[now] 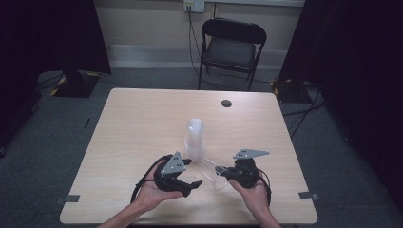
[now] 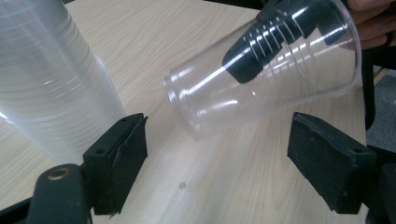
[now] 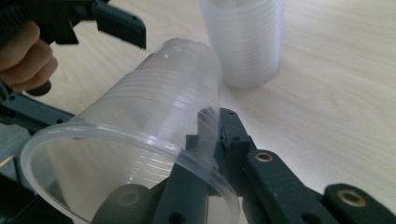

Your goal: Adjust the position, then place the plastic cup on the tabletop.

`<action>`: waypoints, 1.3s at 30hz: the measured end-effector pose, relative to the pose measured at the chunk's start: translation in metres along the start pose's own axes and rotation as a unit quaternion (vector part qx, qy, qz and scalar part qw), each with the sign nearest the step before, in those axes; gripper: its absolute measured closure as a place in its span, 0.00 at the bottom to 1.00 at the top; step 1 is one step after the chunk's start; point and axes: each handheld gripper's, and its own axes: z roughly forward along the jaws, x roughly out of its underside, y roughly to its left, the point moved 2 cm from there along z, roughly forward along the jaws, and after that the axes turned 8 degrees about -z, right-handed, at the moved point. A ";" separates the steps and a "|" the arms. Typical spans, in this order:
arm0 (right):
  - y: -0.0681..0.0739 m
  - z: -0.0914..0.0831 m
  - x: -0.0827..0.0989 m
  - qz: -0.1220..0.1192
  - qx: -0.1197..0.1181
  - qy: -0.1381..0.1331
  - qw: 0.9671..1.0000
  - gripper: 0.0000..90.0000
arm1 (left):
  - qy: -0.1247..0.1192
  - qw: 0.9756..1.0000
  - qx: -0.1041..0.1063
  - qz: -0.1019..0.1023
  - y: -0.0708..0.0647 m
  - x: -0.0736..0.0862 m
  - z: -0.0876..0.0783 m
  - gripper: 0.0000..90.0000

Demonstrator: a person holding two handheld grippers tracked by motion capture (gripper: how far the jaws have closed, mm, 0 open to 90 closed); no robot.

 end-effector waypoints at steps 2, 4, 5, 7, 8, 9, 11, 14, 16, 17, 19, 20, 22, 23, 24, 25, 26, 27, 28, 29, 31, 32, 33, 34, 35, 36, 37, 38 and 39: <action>0.001 0.001 0.000 0.001 -0.005 0.007 1.000 0.99 | 0.002 1.000 -0.005 0.005 0.000 0.000 0.000 0.21; 0.001 0.004 0.001 0.001 -0.014 0.021 1.000 0.99 | 0.003 1.000 -0.005 0.008 0.000 0.000 0.001 0.21; 0.001 0.004 0.001 0.001 -0.015 0.025 1.000 0.99 | 0.009 1.000 -0.010 0.008 -0.001 0.001 0.001 0.20; 0.001 0.005 0.002 0.002 -0.018 0.030 0.999 0.99 | 0.011 1.000 -0.015 0.015 -0.002 0.001 0.001 0.18; 0.001 0.006 0.002 0.002 -0.017 0.034 0.999 0.99 | 0.011 1.000 -0.015 0.015 -0.002 0.001 0.001 0.18; 0.002 0.006 0.002 0.003 -0.016 0.036 0.999 0.99 | 0.015 0.999 -0.019 0.031 -0.003 0.001 0.001 0.18; 0.002 0.006 0.002 0.006 -0.022 0.039 0.999 0.99 | 0.018 0.999 -0.020 0.046 -0.005 0.001 0.001 0.18; 0.003 0.007 0.002 0.004 -0.034 0.047 0.998 0.99 | 0.025 0.998 -0.019 0.063 -0.008 0.001 0.003 0.18; 0.004 0.009 0.002 0.005 -0.041 0.055 0.998 0.99 | 0.028 0.997 -0.015 0.065 -0.009 0.002 0.005 0.18; 0.004 0.010 0.002 0.004 -0.040 0.056 0.998 0.99 | 0.032 0.997 -0.016 0.069 -0.010 0.002 0.005 0.18; 0.005 0.012 0.001 0.001 -0.044 0.063 0.997 0.99 | 0.032 0.997 -0.015 0.072 -0.010 0.002 0.006 0.18; 0.005 0.013 0.001 0.003 -0.048 0.064 0.997 0.99 | 0.032 0.997 -0.015 0.072 -0.010 0.002 0.006 0.18; 0.005 0.015 0.001 0.005 -0.054 0.073 0.996 0.99 | 0.036 0.995 -0.017 0.086 -0.011 0.005 0.007 0.18; 0.005 0.016 0.001 0.005 -0.055 0.073 0.996 0.99 | 0.040 0.995 -0.015 0.092 -0.011 0.005 0.007 0.18; 0.005 0.017 0.001 0.007 -0.057 0.074 0.996 0.99 | 0.042 0.994 -0.011 0.100 -0.013 0.006 0.008 0.18; 0.005 0.018 0.000 0.007 -0.058 0.077 0.995 0.99 | 0.046 0.993 -0.009 0.108 -0.014 0.007 0.008 0.19; 0.005 0.018 0.000 0.007 -0.058 0.077 0.995 0.99 | 0.046 0.993 -0.009 0.108 -0.014 0.007 0.008 0.19; 0.006 0.019 0.000 0.006 -0.064 0.077 0.995 0.99 | 0.054 0.992 -0.005 0.115 -0.017 0.008 0.010 0.19; 0.007 0.019 0.000 0.005 -0.067 0.076 0.995 0.99 | 0.055 0.991 -0.006 0.121 -0.019 0.009 0.011 0.19; 0.008 0.019 -0.001 0.005 -0.071 0.075 0.995 0.99 | 0.063 0.989 -0.006 0.131 -0.019 0.009 0.010 0.19; 0.010 0.019 -0.001 0.004 -0.076 0.077 0.994 0.99 | 0.067 0.989 -0.009 0.135 -0.022 0.010 0.013 0.18; 0.011 0.019 -0.002 0.004 -0.079 0.077 0.994 0.99 | 0.074 0.987 -0.011 0.142 -0.022 0.011 0.013 0.18; 0.011 0.020 -0.002 0.005 -0.081 0.077 0.994 0.99 | 0.071 0.987 -0.012 0.145 -0.022 0.011 0.014 0.19; 0.011 0.020 -0.002 0.006 -0.080 0.078 0.994 0.99 | 0.075 0.986 -0.015 0.150 -0.022 0.012 0.015 0.19; 0.012 0.020 -0.002 0.006 -0.083 0.078 0.993 0.99 | 0.077 0.985 -0.017 0.153 -0.022 0.012 0.017 0.19; 0.012 0.021 -0.002 0.007 -0.087 0.079 0.993 0.99 | 0.080 0.985 -0.021 0.152 -0.023 0.013 0.017 0.19; 0.013 0.021 -0.001 0.008 -0.086 0.079 0.993 0.99 | 0.080 0.984 -0.021 0.156 -0.023 0.013 0.019 0.19; 0.013 0.021 -0.001 0.010 -0.086 0.081 0.993 0.99 | 0.079 0.984 -0.020 0.157 -0.025 0.014 0.021 0.20; 0.014 0.021 -0.001 0.014 -0.093 0.079 0.992 0.99 | 0.077 0.984 -0.024 0.158 -0.027 0.015 0.022 0.20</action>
